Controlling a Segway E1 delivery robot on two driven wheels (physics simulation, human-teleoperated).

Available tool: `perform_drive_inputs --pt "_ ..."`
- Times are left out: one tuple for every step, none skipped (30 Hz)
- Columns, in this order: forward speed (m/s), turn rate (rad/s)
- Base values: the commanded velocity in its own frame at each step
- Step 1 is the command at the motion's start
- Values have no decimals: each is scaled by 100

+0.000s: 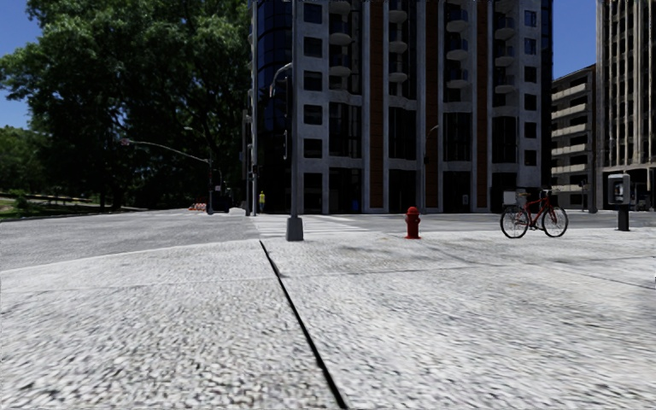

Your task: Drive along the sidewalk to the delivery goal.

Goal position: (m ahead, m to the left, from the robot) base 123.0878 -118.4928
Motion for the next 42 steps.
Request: perform_drive_inputs --pt "200 -41" --pt "200 -41" --pt "200 -41" --pt "200 -41" --pt "200 -41" --pt "200 -41" --pt "200 -41" --pt "200 -41" --pt "200 -41" --pt "200 -41" --pt "200 -41" --pt "200 -41" --pt "200 -40" --pt "200 0" --pt "200 0" --pt "200 0" --pt "200 0" --pt "200 0" --pt "200 0" --pt "200 0" --pt "200 0" --pt "200 0" --pt "200 0" --pt "200 0" --pt "200 0" --pt "200 0" --pt "200 0" --pt "200 0" --pt "200 0" --pt "200 0" --pt "200 0" --pt "200 0" --pt "200 0" --pt "200 0" --pt "200 0" --pt "200 0" --pt "200 0" --pt "200 0" --pt "200 0" --pt "200 0" --pt "200 0" --pt "200 0"
